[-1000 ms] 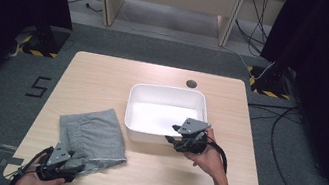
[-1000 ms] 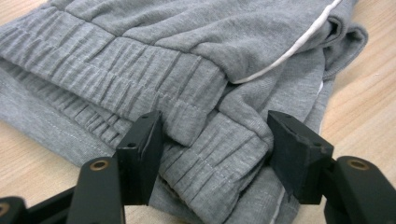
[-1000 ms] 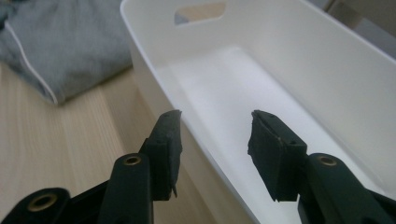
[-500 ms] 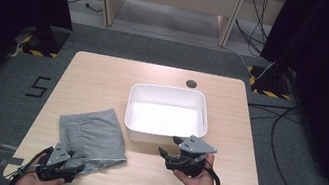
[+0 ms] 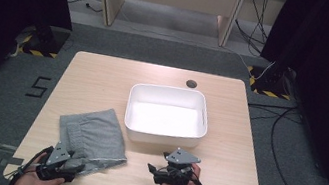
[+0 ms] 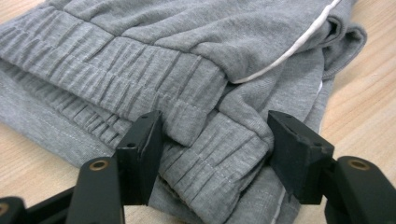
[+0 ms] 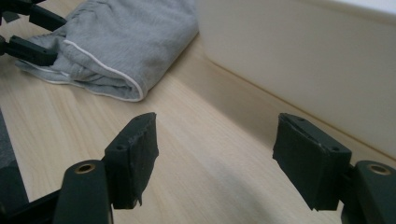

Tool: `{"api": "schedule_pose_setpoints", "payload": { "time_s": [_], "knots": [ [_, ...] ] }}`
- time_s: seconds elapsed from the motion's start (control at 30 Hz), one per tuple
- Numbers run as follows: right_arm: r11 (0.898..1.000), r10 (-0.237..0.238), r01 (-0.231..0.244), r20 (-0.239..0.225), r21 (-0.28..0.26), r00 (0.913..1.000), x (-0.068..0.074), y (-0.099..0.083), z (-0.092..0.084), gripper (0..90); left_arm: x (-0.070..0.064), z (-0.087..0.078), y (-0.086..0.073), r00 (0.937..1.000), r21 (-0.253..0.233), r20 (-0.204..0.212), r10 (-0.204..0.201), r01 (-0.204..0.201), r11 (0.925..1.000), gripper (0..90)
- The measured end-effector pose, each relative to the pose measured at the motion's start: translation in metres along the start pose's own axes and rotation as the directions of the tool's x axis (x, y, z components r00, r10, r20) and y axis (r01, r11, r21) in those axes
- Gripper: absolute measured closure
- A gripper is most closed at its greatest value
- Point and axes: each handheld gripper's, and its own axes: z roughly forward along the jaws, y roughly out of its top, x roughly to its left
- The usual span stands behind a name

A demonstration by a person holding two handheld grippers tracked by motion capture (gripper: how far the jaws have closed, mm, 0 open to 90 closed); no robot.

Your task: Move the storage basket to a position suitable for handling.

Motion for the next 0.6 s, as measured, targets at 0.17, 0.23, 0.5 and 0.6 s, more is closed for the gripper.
{"api": "schedule_pose_setpoints", "payload": {
  "time_s": [0.17, 0.23, 0.5, 0.6],
  "knots": [
    [1.000, 0.012, -0.011, -0.021, 0.015, 0.9997, 0.001, -0.002, 0.009, 29.5, 0.000, 0.001, 0.001, 1.0000, 0.003, 0.002, -0.007, 0.007, 1.0000, 36.7],
    [1.000, 0.005, -0.005, -0.002, 0.025, 1.0000, 0.001, -0.001, 0.017, 28.1, 0.000, 0.001, 0.002, 1.0000, 0.008, 0.001, -0.008, 0.008, 0.9999, 36.5],
    [0.999, -0.033, 0.035, -0.058, 0.027, 0.9978, 0.017, 0.012, 0.033, 27.5, 0.000, 0.001, 0.002, 1.0000, 0.012, 0.003, -0.002, 0.002, 0.9999, 36.2],
    [0.999, -0.038, 0.040, -0.069, 0.031, 0.9969, 0.020, 0.015, 0.038, 27.5, 0.001, 0.001, 0.001, 1.0000, 0.009, 0.003, 0.001, -0.001, 1.0000, 36.3]
  ]
}}
